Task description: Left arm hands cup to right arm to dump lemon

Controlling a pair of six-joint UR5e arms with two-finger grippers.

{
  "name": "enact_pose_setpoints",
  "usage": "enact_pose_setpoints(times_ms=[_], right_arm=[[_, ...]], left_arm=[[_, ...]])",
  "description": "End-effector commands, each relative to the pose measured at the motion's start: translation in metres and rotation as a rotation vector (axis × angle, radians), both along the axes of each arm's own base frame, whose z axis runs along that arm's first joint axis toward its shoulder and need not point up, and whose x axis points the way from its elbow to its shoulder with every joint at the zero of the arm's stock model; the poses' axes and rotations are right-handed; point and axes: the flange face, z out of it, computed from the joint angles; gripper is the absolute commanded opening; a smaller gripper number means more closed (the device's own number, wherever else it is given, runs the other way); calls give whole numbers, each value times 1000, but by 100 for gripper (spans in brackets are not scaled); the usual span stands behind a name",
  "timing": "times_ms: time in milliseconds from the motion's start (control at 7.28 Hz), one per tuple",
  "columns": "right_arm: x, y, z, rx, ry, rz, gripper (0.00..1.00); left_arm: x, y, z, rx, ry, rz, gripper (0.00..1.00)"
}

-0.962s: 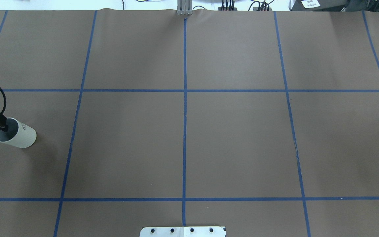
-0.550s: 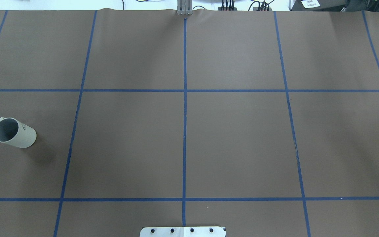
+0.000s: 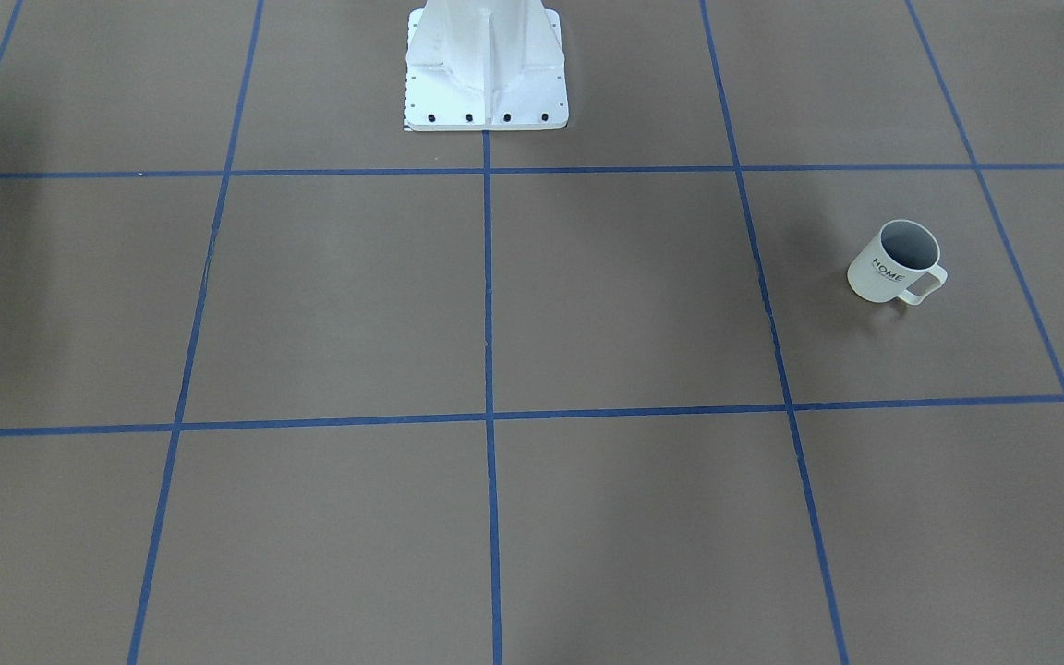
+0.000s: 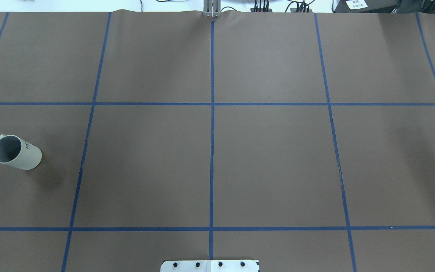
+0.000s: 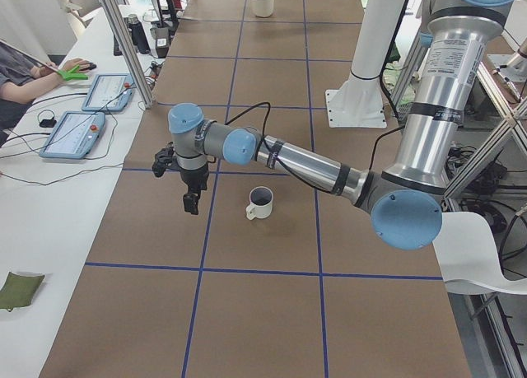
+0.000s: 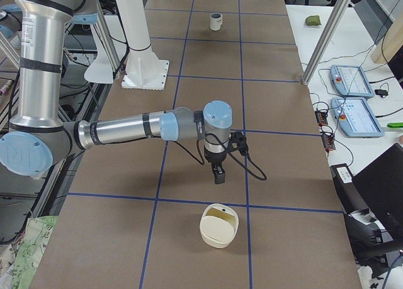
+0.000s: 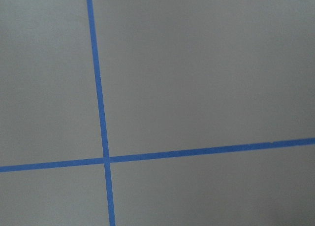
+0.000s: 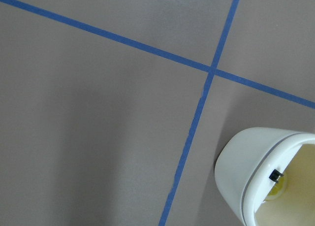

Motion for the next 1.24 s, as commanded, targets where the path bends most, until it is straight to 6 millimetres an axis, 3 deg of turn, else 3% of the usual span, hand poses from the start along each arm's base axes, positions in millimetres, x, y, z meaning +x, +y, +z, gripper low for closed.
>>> enact_pose_setpoints(times_ms=[0, 137, 412, 687, 824, 962, 1099], right_arm=[[3, 4, 15, -20, -35, 49, 100], [3, 2, 15, -22, -31, 52, 100], [3, -5, 4, -80, -43, 144, 100], [2, -10, 1, -85, -47, 155, 100], [1, -14, -1, -83, -47, 155, 100], [2, -16, -3, -82, -49, 156, 100], [1, -17, -4, -82, -50, 155, 100]], left_arm=[[-37, -19, 22, -36, 15, -108, 100], [-51, -23, 28, -47, 15, -126, 100], [-55, -22, 47, -84, 5, -124, 100], [-70, -18, 70, -18, -29, 38, 100], [-91, -9, 81, 26, -39, 111, 100], [-110, 18, 108, 48, -21, 156, 100], [-113, 31, 116, 32, 60, 146, 100]])
